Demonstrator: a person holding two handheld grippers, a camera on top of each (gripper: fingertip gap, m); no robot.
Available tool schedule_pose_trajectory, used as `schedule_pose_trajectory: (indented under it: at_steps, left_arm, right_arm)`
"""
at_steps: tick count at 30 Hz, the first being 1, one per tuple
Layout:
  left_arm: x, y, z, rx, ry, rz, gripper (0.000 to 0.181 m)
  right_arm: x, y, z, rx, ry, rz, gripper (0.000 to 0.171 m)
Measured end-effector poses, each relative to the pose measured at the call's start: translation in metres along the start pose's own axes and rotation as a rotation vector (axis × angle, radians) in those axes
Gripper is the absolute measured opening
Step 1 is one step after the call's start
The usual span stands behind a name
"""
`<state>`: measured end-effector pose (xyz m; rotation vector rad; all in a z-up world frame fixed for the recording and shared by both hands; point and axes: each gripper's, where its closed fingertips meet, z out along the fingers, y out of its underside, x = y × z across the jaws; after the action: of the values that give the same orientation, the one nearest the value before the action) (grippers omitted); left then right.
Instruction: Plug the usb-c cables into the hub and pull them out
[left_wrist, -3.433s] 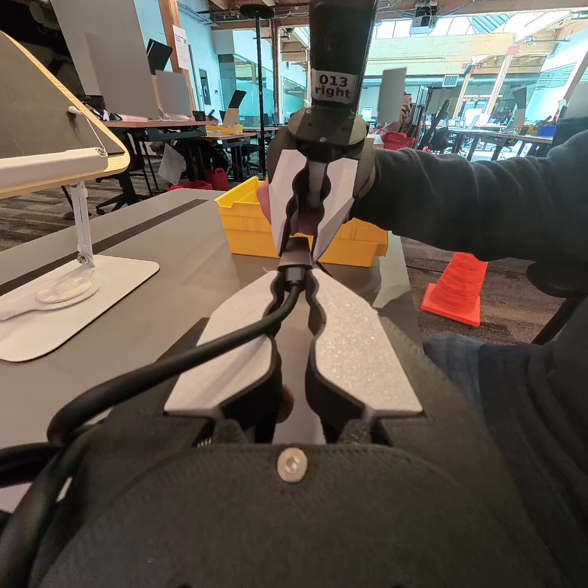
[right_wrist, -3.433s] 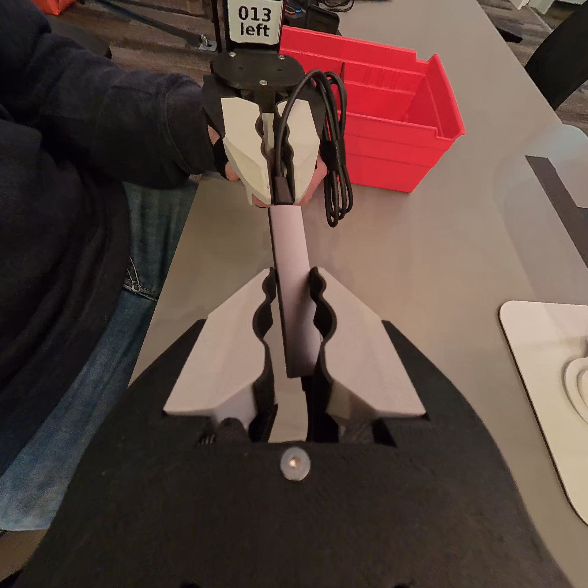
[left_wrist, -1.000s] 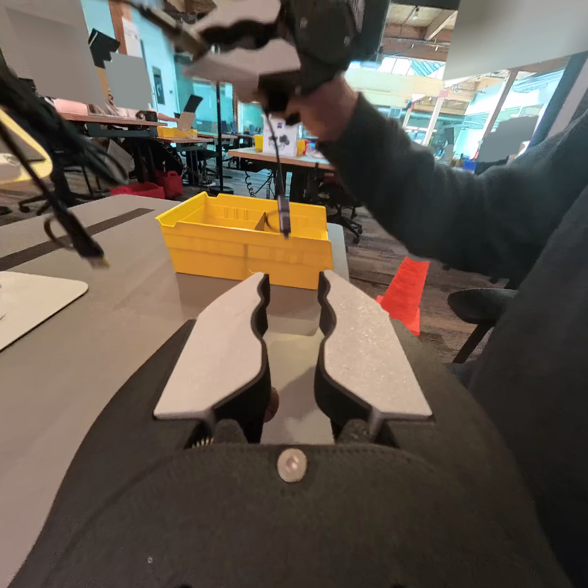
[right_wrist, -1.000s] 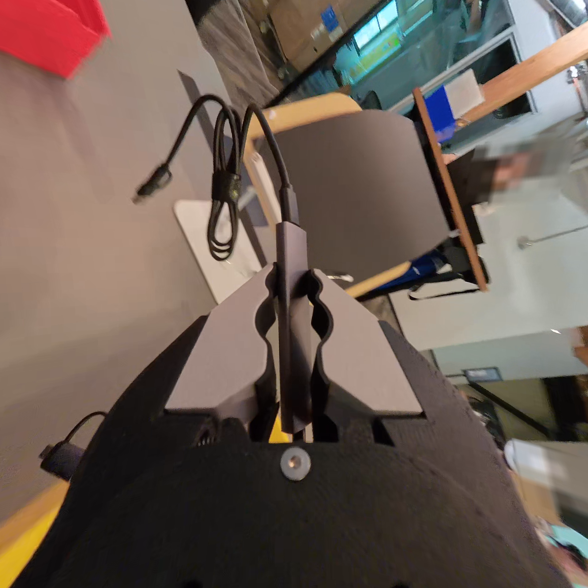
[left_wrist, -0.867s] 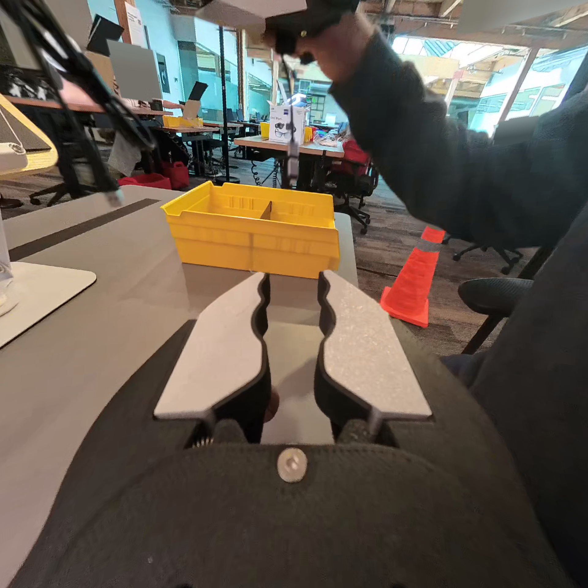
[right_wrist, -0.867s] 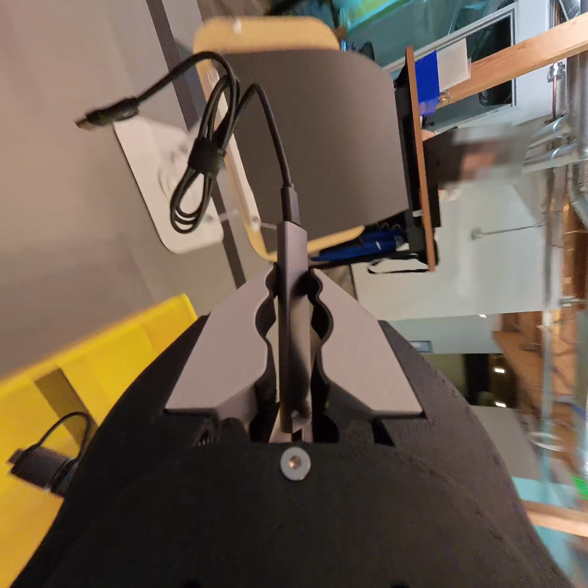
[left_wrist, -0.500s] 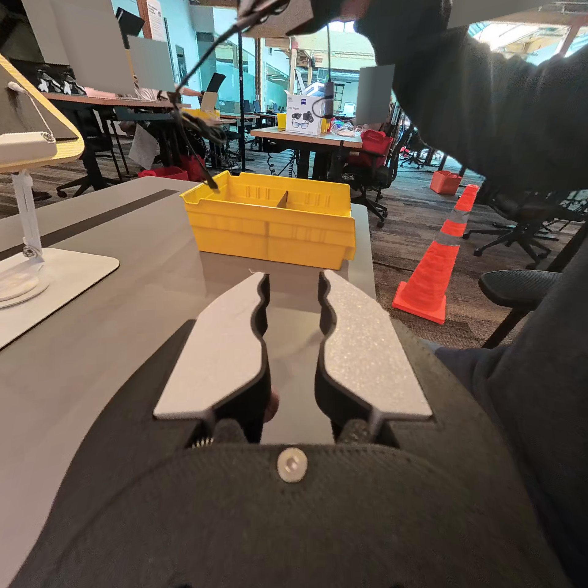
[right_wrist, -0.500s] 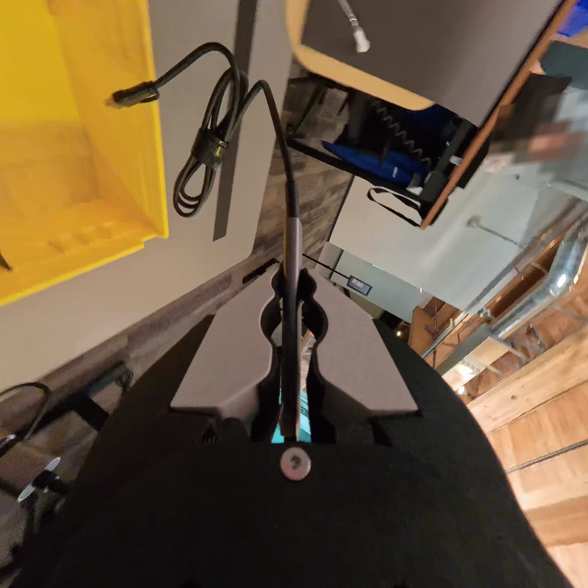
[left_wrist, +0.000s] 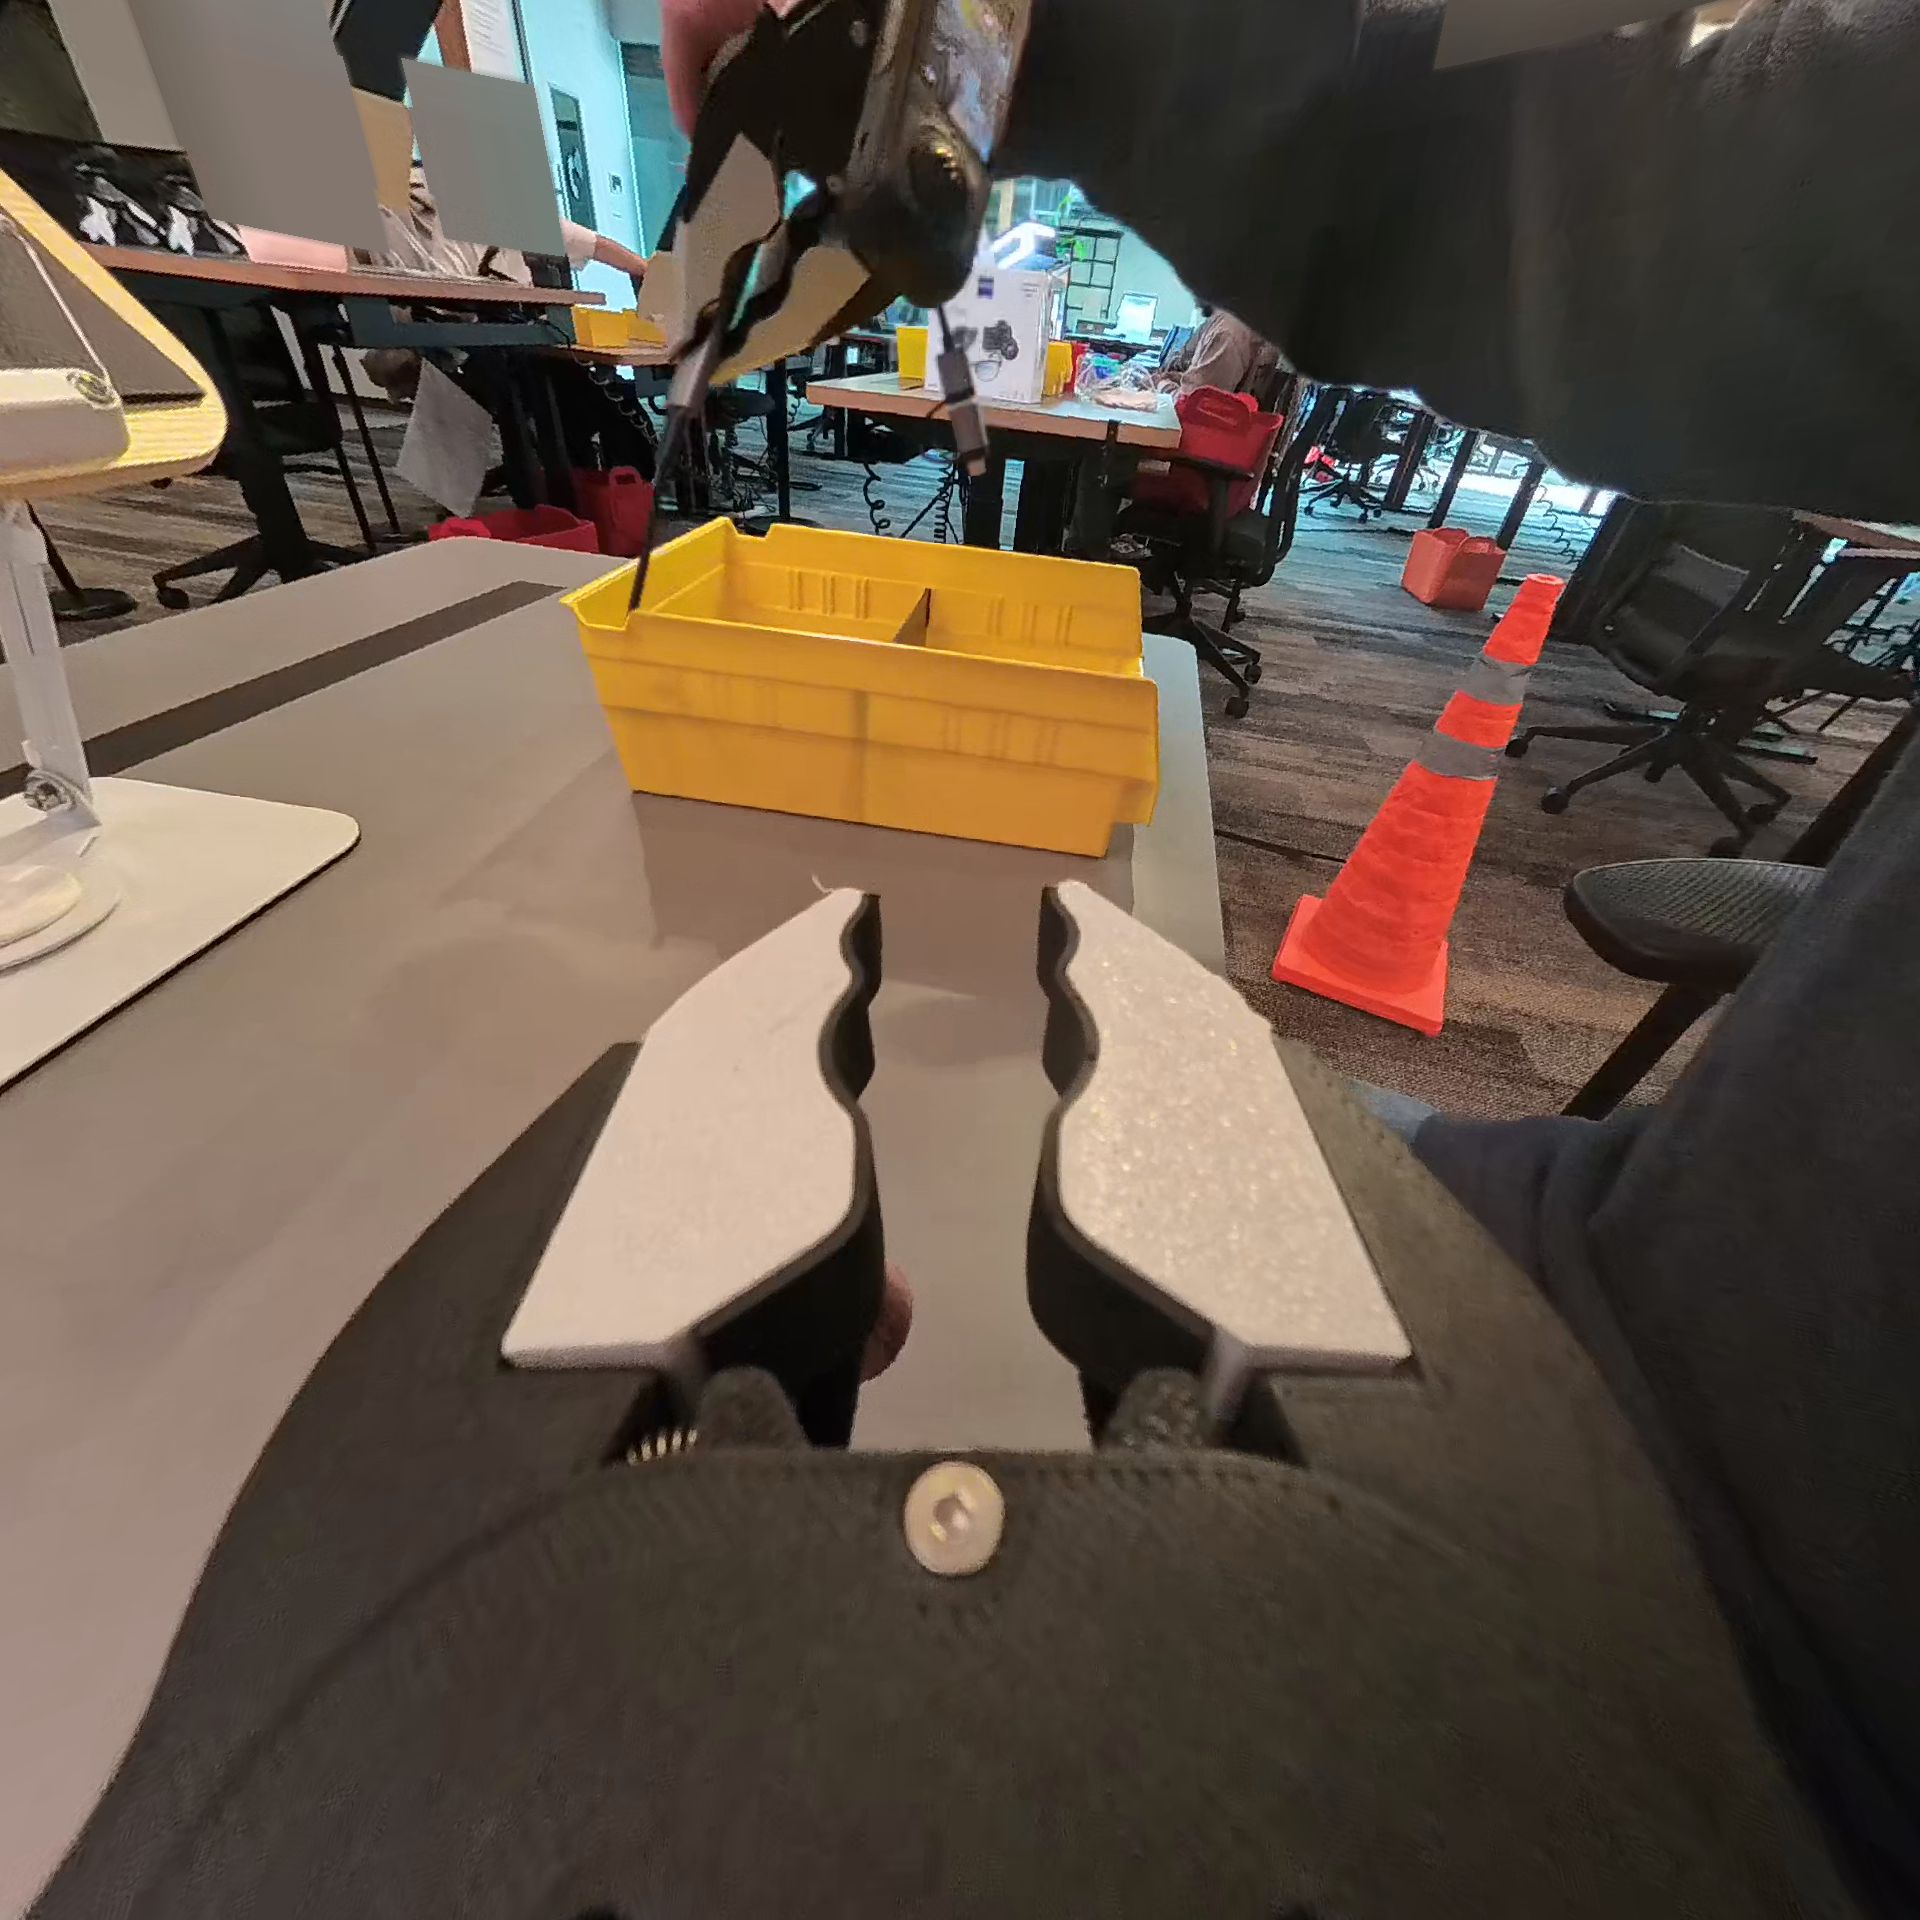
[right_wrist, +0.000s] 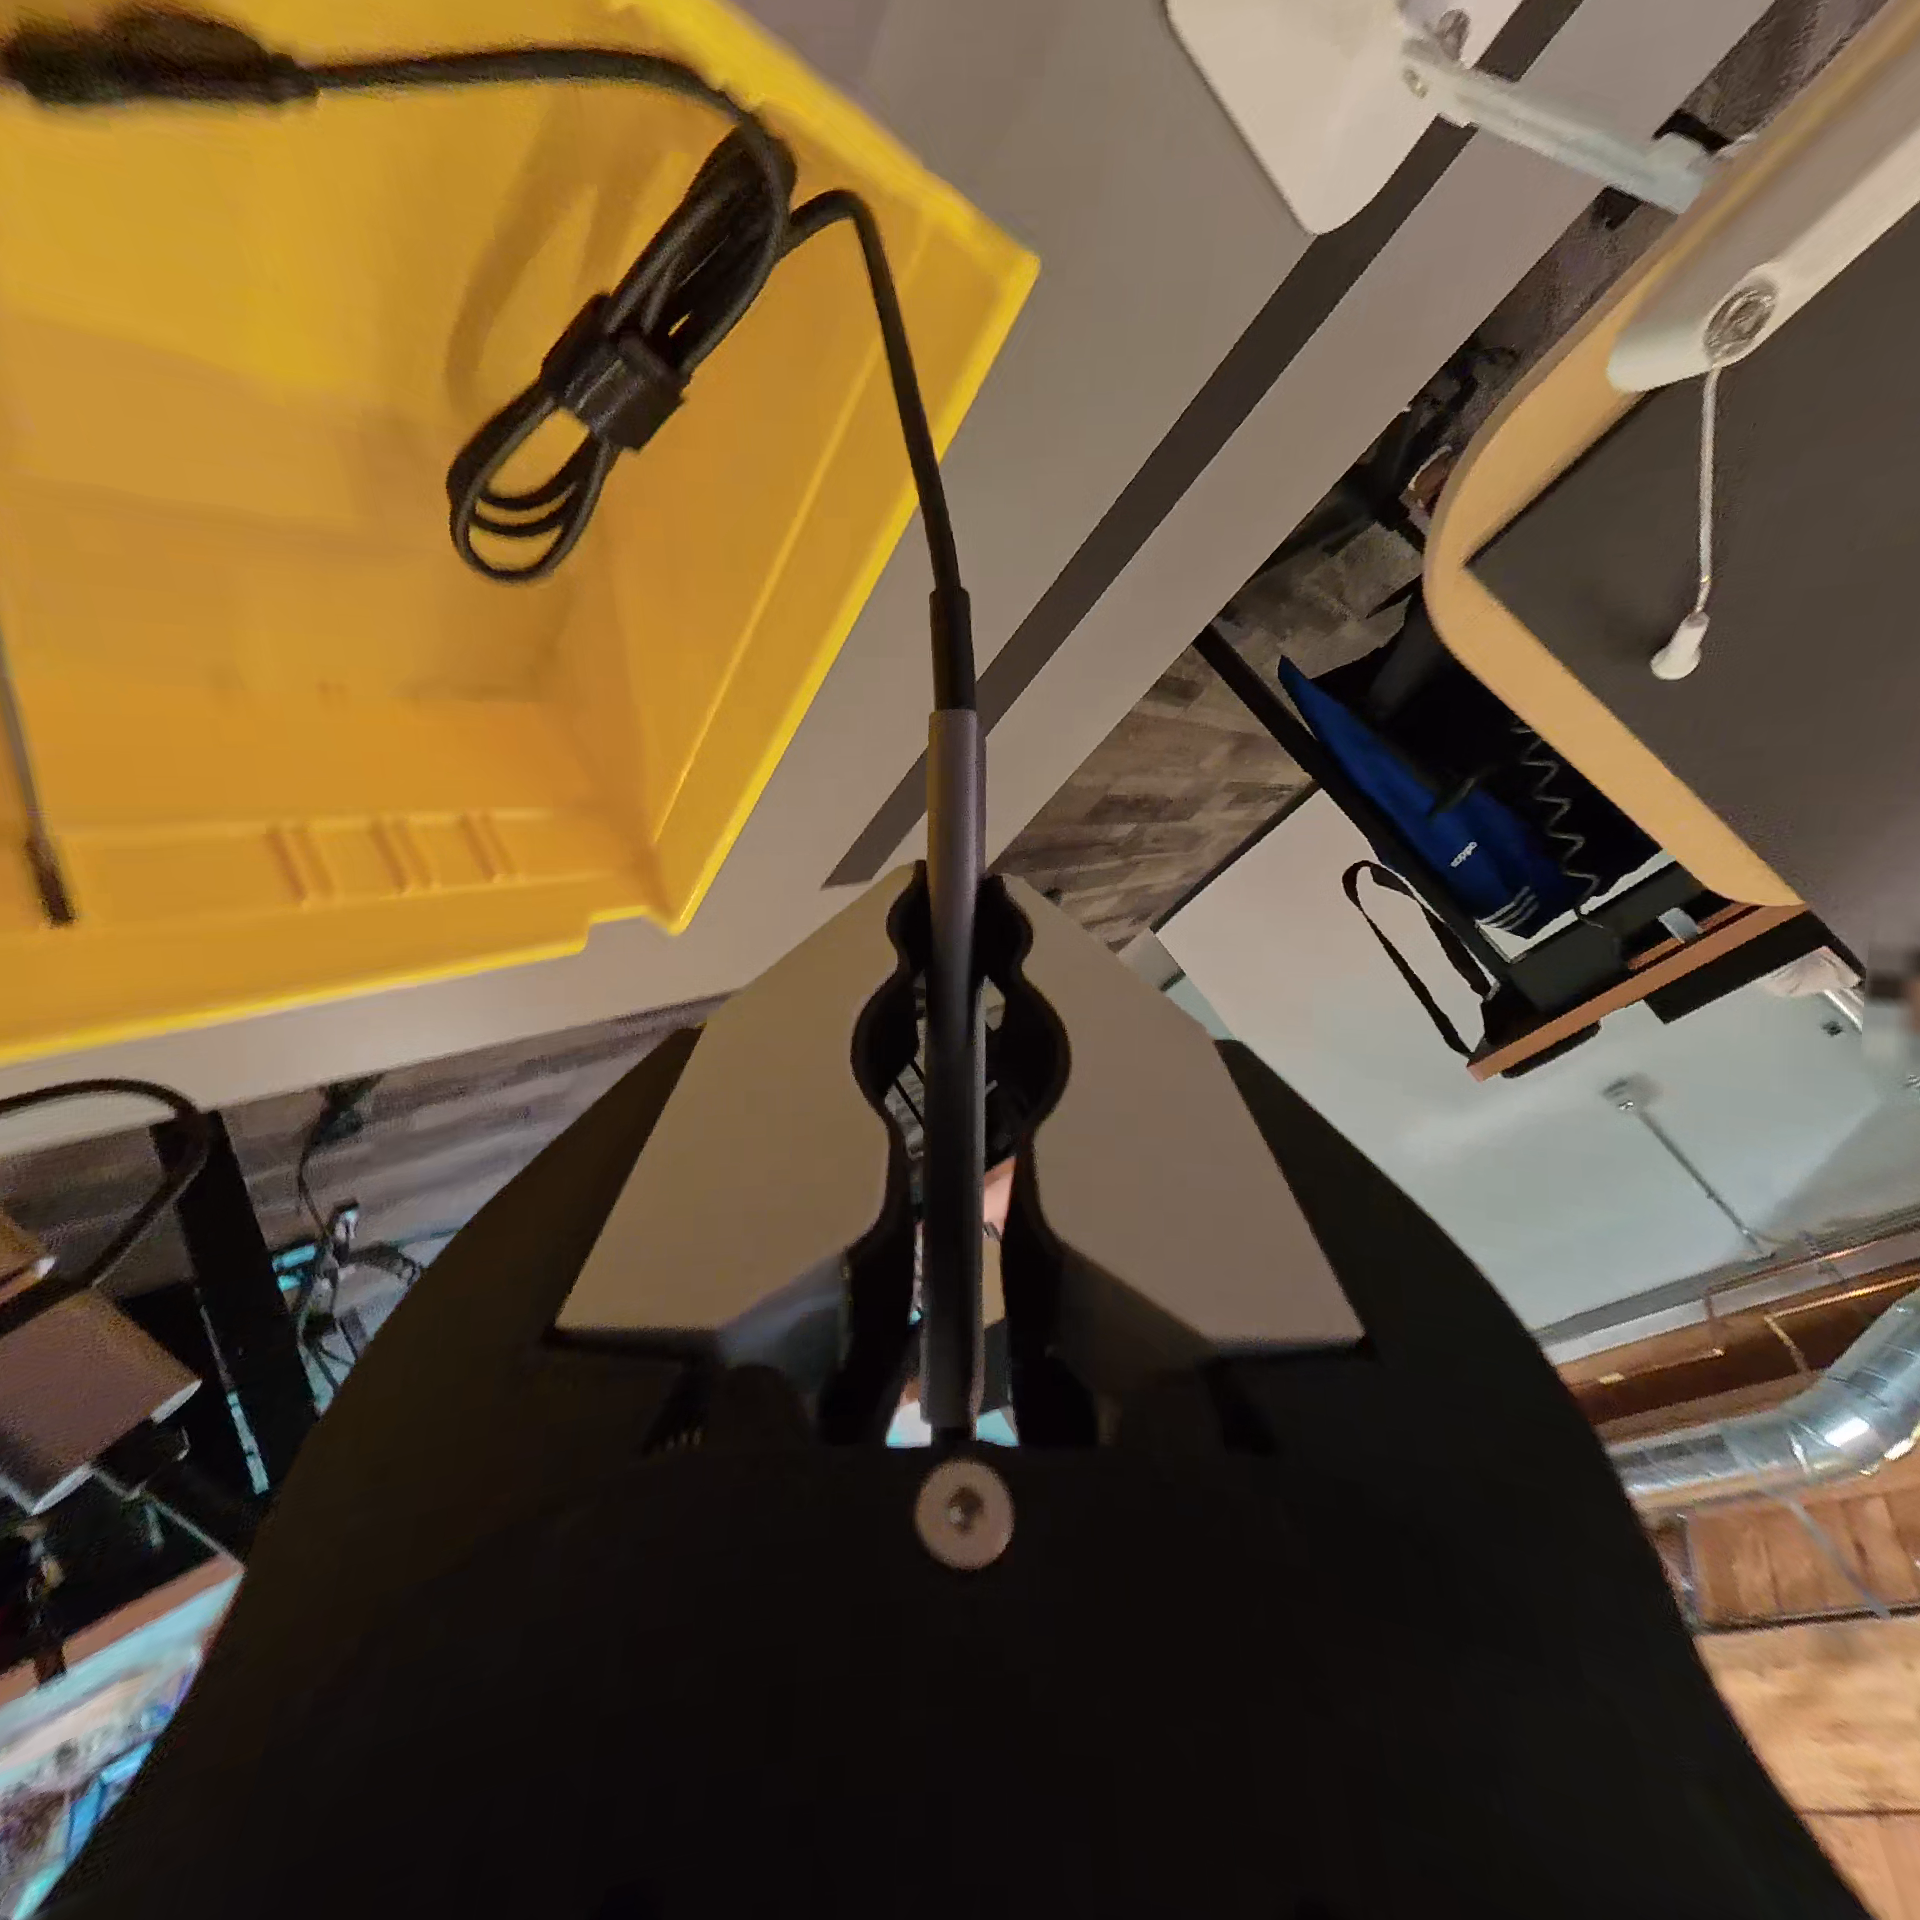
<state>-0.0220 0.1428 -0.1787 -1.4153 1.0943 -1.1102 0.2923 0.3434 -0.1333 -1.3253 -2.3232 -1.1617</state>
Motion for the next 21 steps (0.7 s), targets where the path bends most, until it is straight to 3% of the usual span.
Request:
schedule_pose_trajectory:
  at_steps: [5, 16, 21]
  left_arm:
    - [-0.002, 0.001, -0.001, 0.005, -0.004, -0.006, 0.028]
    - [-0.006, 0.009, 0.005, 0.001, 0.009, -0.024, 0.028]
    - [-0.005, 0.01, 0.007, -0.014, 0.006, -0.021, 0.028]
  right_arm:
    - [0.014, -0.009, 0.031, 0.04, 0.06, 0.187, 0.006]
    - [0.006, 0.005, 0.068, 0.044, 0.413, 0.612, 0.008]
    - [-0.016, -0.006, 0.08, 0.113, 0.341, 0.791, 0.007]
